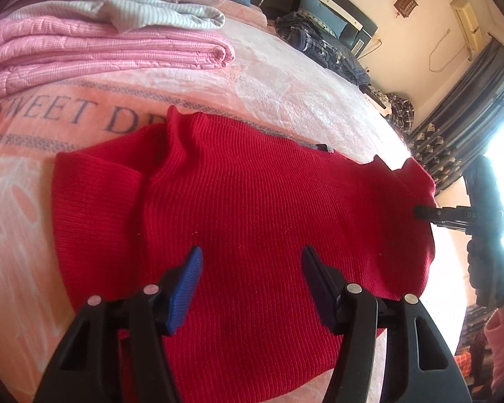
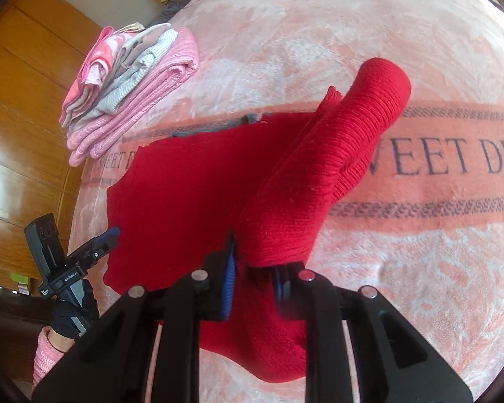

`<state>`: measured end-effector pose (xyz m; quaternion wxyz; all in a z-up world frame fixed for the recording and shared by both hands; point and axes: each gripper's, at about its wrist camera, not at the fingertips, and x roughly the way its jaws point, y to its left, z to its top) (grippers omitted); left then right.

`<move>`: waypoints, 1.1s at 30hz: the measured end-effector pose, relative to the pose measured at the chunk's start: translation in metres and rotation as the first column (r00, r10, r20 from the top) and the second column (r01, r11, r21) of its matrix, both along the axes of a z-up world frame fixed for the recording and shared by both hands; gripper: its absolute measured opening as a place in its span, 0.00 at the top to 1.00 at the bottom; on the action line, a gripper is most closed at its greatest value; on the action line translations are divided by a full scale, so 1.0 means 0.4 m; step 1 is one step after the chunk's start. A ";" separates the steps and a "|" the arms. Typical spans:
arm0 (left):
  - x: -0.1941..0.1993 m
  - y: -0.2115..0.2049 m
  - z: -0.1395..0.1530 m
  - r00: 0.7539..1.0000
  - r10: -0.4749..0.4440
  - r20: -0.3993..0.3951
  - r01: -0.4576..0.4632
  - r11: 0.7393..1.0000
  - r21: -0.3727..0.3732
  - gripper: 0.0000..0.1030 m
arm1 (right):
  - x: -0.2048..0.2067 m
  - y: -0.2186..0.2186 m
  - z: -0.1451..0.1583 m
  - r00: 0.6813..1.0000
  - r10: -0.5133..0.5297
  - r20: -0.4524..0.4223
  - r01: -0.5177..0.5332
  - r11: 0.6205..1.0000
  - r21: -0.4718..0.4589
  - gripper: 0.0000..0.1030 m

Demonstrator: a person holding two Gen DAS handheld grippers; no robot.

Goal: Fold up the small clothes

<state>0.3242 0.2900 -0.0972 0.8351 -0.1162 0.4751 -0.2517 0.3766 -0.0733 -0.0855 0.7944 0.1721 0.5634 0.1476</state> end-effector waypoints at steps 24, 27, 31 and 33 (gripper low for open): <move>0.017 0.114 0.007 0.998 0.028 -0.051 -0.037 0.982 -0.183 0.37 | -0.098 0.359 0.030 0.950 0.313 0.005 -0.312 0.947 -0.072 0.57; 0.022 0.098 0.026 0.998 0.031 -0.055 -0.041 0.979 -0.198 0.36 | -0.184 0.362 0.005 0.924 0.383 -0.008 -0.380 0.913 -0.145 0.57; 0.032 0.063 0.031 0.997 0.021 -0.070 -0.034 0.982 -0.186 0.35 | -0.261 0.413 -0.046 0.875 0.485 -0.009 -0.475 0.853 -0.214 0.56; 0.036 0.054 0.027 0.996 0.020 -0.083 -0.036 0.980 -0.196 0.35 | -0.279 0.447 -0.068 0.847 0.531 0.002 -0.511 0.816 -0.271 0.53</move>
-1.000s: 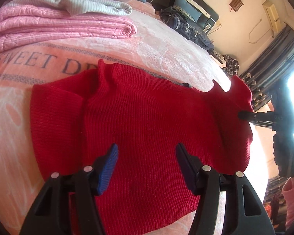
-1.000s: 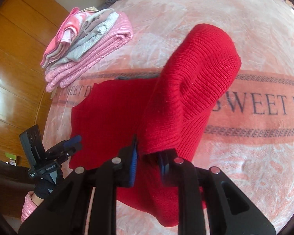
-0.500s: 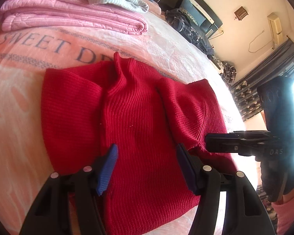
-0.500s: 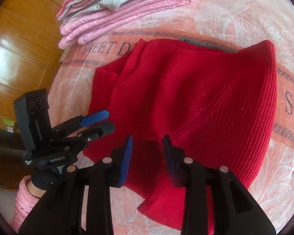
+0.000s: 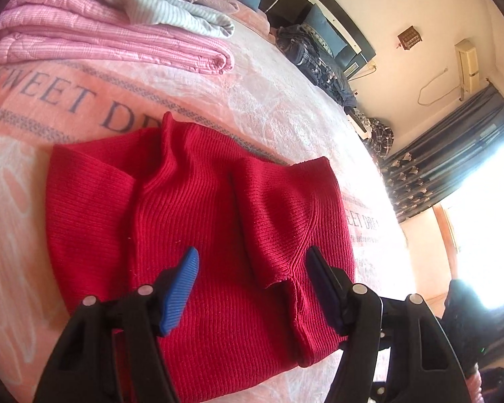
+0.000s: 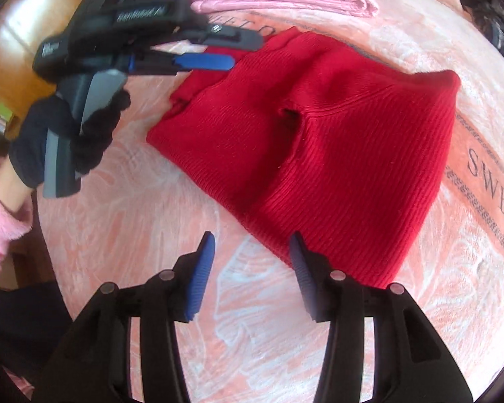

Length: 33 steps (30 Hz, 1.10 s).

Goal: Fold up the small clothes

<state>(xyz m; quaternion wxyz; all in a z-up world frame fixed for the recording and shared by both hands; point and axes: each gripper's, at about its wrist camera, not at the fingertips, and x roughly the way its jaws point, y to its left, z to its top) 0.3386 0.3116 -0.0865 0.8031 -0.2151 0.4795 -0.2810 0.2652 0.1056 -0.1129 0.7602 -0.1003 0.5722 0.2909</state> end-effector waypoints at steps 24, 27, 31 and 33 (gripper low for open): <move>0.072 -0.138 -0.152 0.953 -0.081 -0.291 -0.027 0.937 -0.348 0.31 | 0.072 -0.221 0.076 0.984 -0.140 -0.113 0.175 0.890 0.420 0.92; 0.080 -0.187 -0.169 0.944 -0.110 -0.311 -0.019 0.923 -0.385 0.31 | 0.068 -0.237 0.097 0.985 -0.139 -0.100 0.170 0.878 0.448 0.92; 0.102 -0.243 -0.175 0.939 -0.142 -0.314 -0.014 0.895 -0.447 0.31 | 0.069 -0.254 0.106 0.985 -0.143 -0.097 0.172 0.863 0.475 0.92; 0.113 -0.262 -0.173 0.947 -0.139 -0.289 -0.007 0.892 -0.451 0.36 | 0.067 -0.265 0.103 0.984 -0.145 -0.105 0.178 0.857 0.484 0.92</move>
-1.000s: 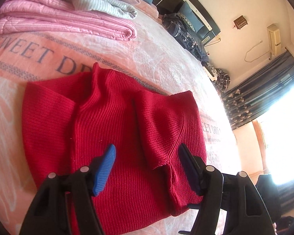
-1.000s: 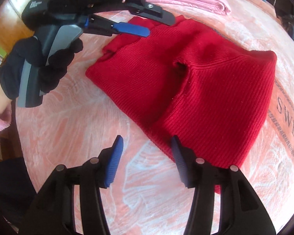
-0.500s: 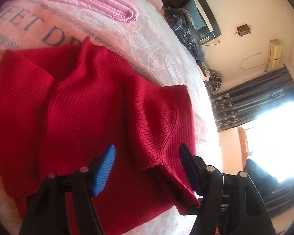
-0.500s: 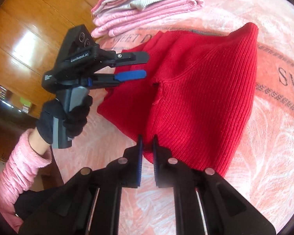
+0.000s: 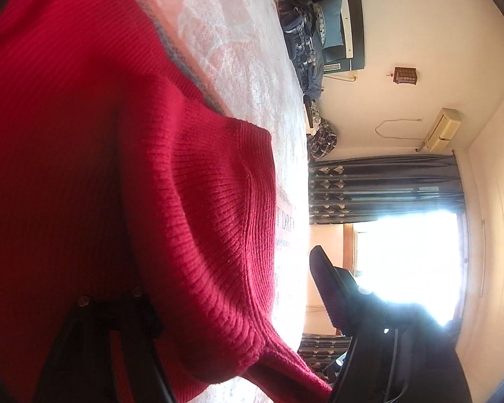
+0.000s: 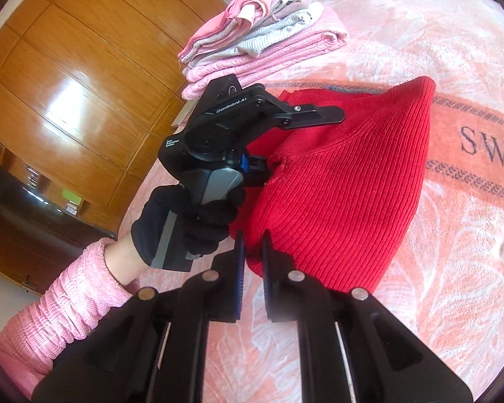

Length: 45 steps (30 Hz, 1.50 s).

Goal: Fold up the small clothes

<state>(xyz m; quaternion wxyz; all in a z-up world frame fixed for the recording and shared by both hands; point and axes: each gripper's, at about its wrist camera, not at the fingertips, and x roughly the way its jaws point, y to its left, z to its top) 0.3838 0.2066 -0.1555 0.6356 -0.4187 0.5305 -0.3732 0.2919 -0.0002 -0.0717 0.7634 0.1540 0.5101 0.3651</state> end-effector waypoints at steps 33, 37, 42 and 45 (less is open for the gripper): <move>0.012 0.477 0.064 0.942 0.029 0.334 -0.135 0.945 0.298 0.86 | 0.045 0.567 -0.163 0.978 0.192 -0.083 -0.197 0.979 -0.057 0.92; 0.001 0.474 0.012 0.955 0.043 0.293 -0.141 0.936 0.321 0.76 | 0.037 0.566 -0.209 0.975 0.188 -0.118 -0.196 0.979 -0.060 0.86; -0.040 0.496 0.040 0.956 0.030 0.292 -0.141 0.920 0.367 0.56 | 0.026 0.484 -0.144 0.980 0.177 -0.088 -0.180 0.983 -0.034 0.62; -0.104 0.515 0.053 0.959 0.033 0.282 -0.143 0.913 0.381 0.54 | 0.007 0.379 -0.094 0.988 0.137 -0.069 -0.141 0.989 -0.053 0.59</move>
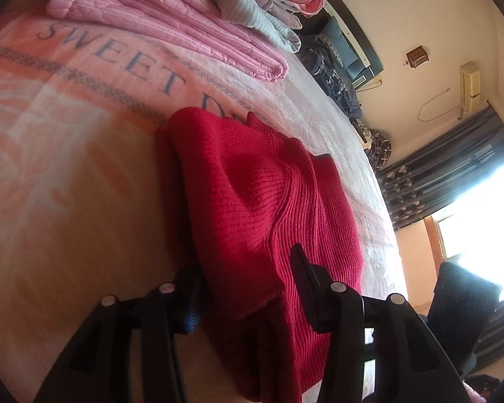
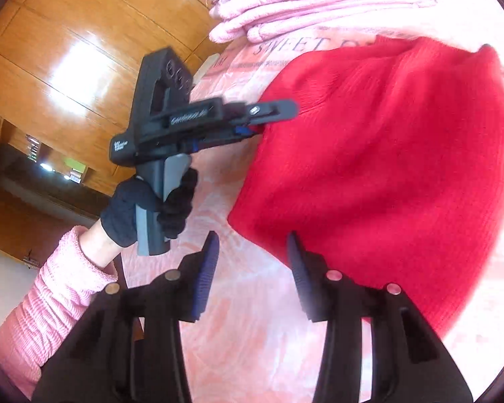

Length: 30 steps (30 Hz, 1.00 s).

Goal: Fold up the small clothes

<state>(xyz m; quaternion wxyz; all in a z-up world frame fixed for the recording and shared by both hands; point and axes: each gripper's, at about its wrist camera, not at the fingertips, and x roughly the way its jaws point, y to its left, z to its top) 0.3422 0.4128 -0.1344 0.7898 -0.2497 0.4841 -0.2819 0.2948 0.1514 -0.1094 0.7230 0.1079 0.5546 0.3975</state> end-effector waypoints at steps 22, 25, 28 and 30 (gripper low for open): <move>-0.097 -0.044 -0.002 0.999 -0.025 0.021 0.021 0.984 0.178 0.71 | -0.028 -0.263 -0.117 0.971 -0.186 -0.152 0.169 0.978 -0.122 0.88; -0.104 -0.048 -0.016 0.999 -0.034 0.032 0.028 0.982 0.189 0.71 | -0.031 -0.255 -0.154 0.965 -0.202 -0.166 0.180 0.974 -0.138 0.88; -0.106 -0.047 -0.016 0.998 -0.047 0.041 0.038 0.981 0.189 0.71 | -0.036 -0.248 -0.148 0.974 -0.179 -0.137 0.157 0.975 -0.156 0.85; -0.106 -0.040 -0.011 0.998 -0.055 0.029 0.049 0.984 0.174 0.70 | -0.038 -0.244 -0.140 0.978 -0.161 -0.132 0.139 0.977 -0.160 0.80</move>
